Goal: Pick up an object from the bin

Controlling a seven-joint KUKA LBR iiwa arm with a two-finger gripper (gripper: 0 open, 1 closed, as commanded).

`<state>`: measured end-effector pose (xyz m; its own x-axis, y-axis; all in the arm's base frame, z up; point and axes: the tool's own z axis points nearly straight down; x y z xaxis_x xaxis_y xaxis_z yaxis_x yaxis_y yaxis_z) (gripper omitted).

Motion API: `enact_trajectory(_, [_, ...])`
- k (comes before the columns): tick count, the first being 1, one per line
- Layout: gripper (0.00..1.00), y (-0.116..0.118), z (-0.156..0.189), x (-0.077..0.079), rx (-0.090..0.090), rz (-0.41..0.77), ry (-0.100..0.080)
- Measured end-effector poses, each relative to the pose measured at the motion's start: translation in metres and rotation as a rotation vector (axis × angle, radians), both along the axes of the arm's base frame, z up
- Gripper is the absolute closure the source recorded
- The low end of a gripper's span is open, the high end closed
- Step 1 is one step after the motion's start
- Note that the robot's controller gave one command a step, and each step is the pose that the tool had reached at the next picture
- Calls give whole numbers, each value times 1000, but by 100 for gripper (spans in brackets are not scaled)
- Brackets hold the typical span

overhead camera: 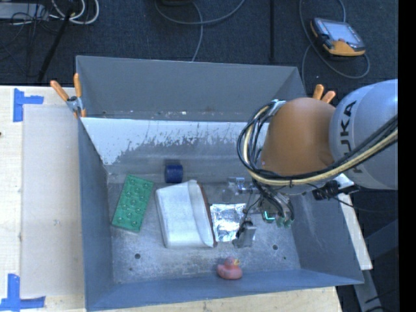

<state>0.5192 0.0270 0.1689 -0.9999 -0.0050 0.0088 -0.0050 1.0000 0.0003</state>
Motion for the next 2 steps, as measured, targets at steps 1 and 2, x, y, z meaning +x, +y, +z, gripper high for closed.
enact_trajectory(1, [0,-36,-104,15,-1,-81,-3])
enact_trajectory(2, [0,-35,-104,15,0,-82,-9])
